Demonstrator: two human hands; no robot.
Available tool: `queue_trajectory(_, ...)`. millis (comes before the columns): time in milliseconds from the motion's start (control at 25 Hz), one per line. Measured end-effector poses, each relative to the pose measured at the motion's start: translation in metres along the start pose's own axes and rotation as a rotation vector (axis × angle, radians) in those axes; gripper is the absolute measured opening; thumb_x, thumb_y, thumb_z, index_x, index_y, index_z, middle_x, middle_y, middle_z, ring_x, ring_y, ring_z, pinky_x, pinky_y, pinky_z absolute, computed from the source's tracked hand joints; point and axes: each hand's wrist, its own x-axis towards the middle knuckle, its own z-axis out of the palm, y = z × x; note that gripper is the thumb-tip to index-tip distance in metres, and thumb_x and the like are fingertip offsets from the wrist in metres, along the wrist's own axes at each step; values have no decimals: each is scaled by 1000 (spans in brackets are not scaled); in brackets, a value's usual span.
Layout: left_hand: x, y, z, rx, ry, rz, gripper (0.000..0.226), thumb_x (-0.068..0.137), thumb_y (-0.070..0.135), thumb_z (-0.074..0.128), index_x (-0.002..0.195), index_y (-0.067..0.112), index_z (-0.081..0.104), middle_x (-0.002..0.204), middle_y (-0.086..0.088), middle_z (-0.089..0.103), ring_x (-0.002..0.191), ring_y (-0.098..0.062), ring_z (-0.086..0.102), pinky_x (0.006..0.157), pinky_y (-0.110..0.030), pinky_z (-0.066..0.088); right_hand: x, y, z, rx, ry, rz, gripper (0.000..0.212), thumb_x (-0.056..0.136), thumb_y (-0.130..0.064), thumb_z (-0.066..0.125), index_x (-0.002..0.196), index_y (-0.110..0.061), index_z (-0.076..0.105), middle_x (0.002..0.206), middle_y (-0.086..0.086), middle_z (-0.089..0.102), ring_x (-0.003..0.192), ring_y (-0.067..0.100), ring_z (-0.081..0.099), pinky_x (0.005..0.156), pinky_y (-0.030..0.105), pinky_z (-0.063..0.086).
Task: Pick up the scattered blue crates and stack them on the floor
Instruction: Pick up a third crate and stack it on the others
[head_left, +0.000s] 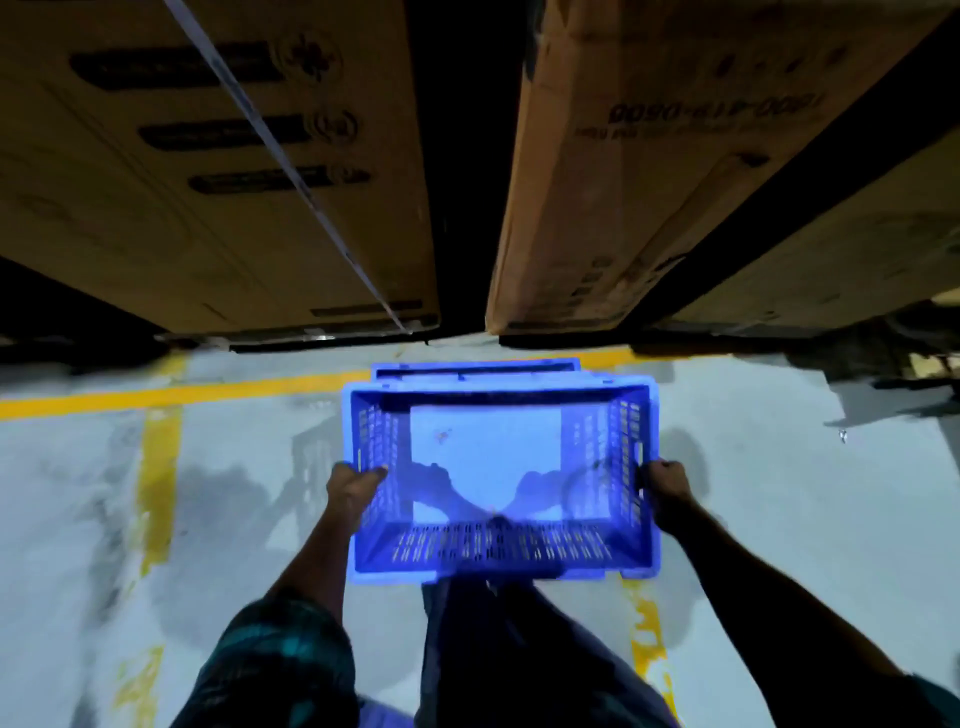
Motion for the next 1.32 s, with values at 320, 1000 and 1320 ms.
queue_trajectory(320,26,27,7,-51,89,79,43,77,26,79,104,-3,61,95,-17,69,82,-28,68,67,-36,52,37,4,34,-19,-17,-43,14,49,-13,42,54,-4,53,44,7,47,37,16,39,38,17,26)
queue_trajectory(1000,85,22,11,-199,-27,137,74,60,49,81,116,7,56,104,-17,72,79,-31,74,63,-42,61,87,-23,60,109,-171,-64,33,56,7,53,85,2,67,80,20,67,56,25,61,59,35,55)
queue_trajectory(1320,50,52,7,-211,-22,188,45,83,21,76,121,14,52,108,-11,69,81,-28,71,74,-39,57,119,19,60,-81,-212,-146,50,41,-18,61,91,-13,62,93,18,72,83,41,70,69,62,58)
